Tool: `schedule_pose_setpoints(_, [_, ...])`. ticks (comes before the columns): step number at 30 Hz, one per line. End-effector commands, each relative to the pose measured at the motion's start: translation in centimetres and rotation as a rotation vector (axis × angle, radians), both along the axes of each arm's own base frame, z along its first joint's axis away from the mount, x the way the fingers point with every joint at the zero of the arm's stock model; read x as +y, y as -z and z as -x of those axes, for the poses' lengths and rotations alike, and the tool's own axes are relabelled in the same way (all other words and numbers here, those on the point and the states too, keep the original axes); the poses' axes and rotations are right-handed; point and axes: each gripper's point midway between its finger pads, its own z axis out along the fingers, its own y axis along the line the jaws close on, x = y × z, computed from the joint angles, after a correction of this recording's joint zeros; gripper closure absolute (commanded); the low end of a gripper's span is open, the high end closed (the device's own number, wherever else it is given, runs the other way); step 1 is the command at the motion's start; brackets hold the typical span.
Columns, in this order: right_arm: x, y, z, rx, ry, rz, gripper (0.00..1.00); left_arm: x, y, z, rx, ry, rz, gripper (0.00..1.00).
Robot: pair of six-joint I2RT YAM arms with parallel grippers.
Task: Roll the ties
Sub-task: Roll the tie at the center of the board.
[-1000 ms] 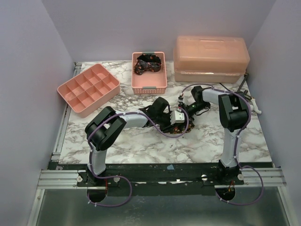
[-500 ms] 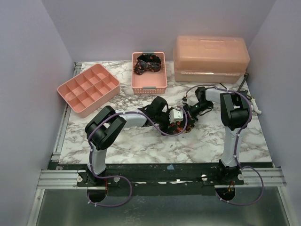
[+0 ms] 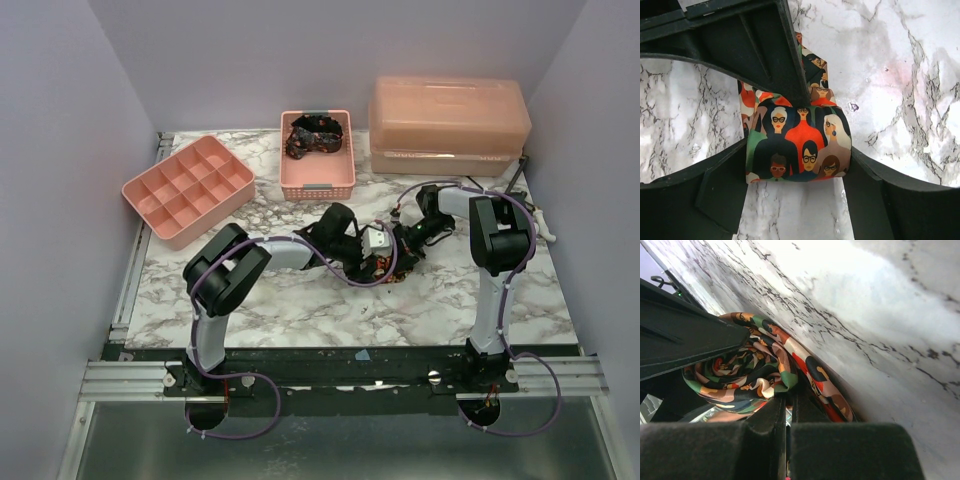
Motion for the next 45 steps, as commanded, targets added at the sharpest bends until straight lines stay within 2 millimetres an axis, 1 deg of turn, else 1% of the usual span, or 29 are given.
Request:
schedule_pose_setpoints(1, [-5.1, 7.3, -1.1, -0.152, -0.148, 0.320, 0.99, -1.9, -0.3, 0.4, 0.027, 0.030, 0.048, 0.30])
schedule_pose_setpoints(3, [-5.0, 7.1, -1.4, -0.166, -0.149, 0.313, 0.99, -2.2, 0.2, 0.4, 0.039, 0.017, 0.031, 0.35])
schedule_pose_setpoints(5, [-4.4, 6.4, -1.7, -0.177, -0.146, 0.279, 0.99, -2.3, 0.8, 0.5, 0.051, 0.006, -0.004, 0.46])
schedule_pose_setpoints(7, [-3.8, 5.3, -1.9, -0.183, -0.141, 0.240, 0.99, -1.8, 1.7, 0.6, 0.059, -0.013, -0.057, 0.62])
schedule_pose_setpoints(8, [-3.5, 4.6, -2.1, -0.182, -0.136, 0.218, 0.96, -1.4, 2.1, 0.6, 0.051, -0.026, -0.086, 0.70])
schedule_pose_setpoints(9, [-3.2, 3.8, -2.0, -0.177, -0.136, 0.193, 0.90, -0.7, 2.7, 0.7, 0.048, -0.038, -0.124, 0.77])
schedule_pose_setpoints(10, [-2.8, 2.7, -2.1, -0.176, -0.127, 0.162, 0.81, -0.2, 3.3, 0.8, 0.049, -0.047, -0.159, 0.82])
schedule_pose_setpoints(11, [-2.5, 1.7, -2.2, -0.176, -0.114, 0.123, 0.75, 0.6, 4.1, 1.0, 0.051, -0.054, -0.199, 0.85])
schedule_pose_setpoints(12, [-2.0, 0.4, -2.1, -0.176, -0.104, 0.075, 0.68, 1.4, 5.0, 1.4, 0.064, -0.056, -0.241, 0.87])
schedule_pose_setpoints(14, [-1.4, -1.7, -2.1, -0.179, -0.090, 0.005, 0.60, 2.7, 6.2, 1.8, 0.072, -0.062, -0.300, 0.88])
schedule_pose_setpoints(16, [-0.8, -3.4, -1.8, -0.179, -0.082, -0.059, 0.56, 3.5, 7.0, 2.1, 0.071, -0.063, -0.335, 0.88])
schedule_pose_setpoints(19, [0.2, -5.5, -1.0, -0.168, -0.073, -0.147, 0.51, 3.9, 7.4, 2.3, 0.067, -0.057, -0.364, 0.88])
schedule_pose_setpoints(21, [0.6, -6.5, -0.5, -0.158, -0.069, -0.194, 0.48, 3.8, 7.3, 2.1, 0.065, -0.055, -0.368, 0.88])
schedule_pose_setpoints(23, [0.8, -7.1, -0.2, -0.149, -0.066, -0.218, 0.45, 3.6, 7.3, 2.0, 0.067, -0.053, -0.370, 0.88])
schedule_pose_setpoints(27, [1.2, -7.8, 0.0, -0.134, -0.059, -0.252, 0.38, 3.1, 7.0, 1.7, 0.063, -0.050, -0.369, 0.87])
schedule_pose_setpoints(29, [1.4, -8.0, -0.1, -0.132, -0.054, -0.267, 0.37, 3.1, 7.0, 1.7, 0.065, -0.046, -0.369, 0.87])
schedule_pose_setpoints(31, [1.3, -7.0, -0.3, -0.122, -0.040, -0.232, 0.39, 3.0, 7.0, 1.8, 0.067, -0.045, -0.369, 0.85])
schedule_pose_setpoints(33, [0.7, -5.1, -0.2, -0.118, -0.049, -0.161, 0.49, 2.9, 6.9, 1.8, 0.070, -0.042, -0.363, 0.81])
schedule_pose_setpoints(34, [0.1, -3.8, -0.3, -0.119, -0.055, -0.108, 0.55, 2.8, 6.7, 1.8, 0.072, -0.041, -0.357, 0.79])
schedule_pose_setpoints(35, [-0.3, -2.9, -0.1, -0.113, -0.063, -0.076, 0.61, 2.7, 6.6, 1.8, 0.073, -0.041, -0.352, 0.74])
schedule_pose_setpoints(37, [-1.2, -1.3, 0.0, -0.109, -0.075, -0.008, 0.75, 2.2, 6.0, 1.9, 0.082, -0.030, -0.329, 0.67])
schedule_pose_setpoints(39, [-1.9, -0.1, -0.1, -0.114, -0.085, 0.043, 0.90, 1.7, 5.3, 1.9, 0.083, -0.023, -0.301, 0.60])
schedule_pose_setpoints(41, [-2.5, 0.8, -0.3, -0.128, -0.092, 0.089, 0.99, 1.1, 4.5, 1.8, 0.080, -0.020, -0.263, 0.52])
schedule_pose_setpoints(42, [-2.8, 1.1, -0.5, -0.133, -0.093, 0.108, 0.99, 0.8, 4.1, 1.8, 0.076, -0.017, -0.246, 0.49])
schedule_pose_setpoints(45, [-3.6, 2.2, -0.5, -0.138, -0.107, 0.158, 0.99, -0.2, 3.2, 1.6, 0.069, -0.006, -0.197, 0.45])
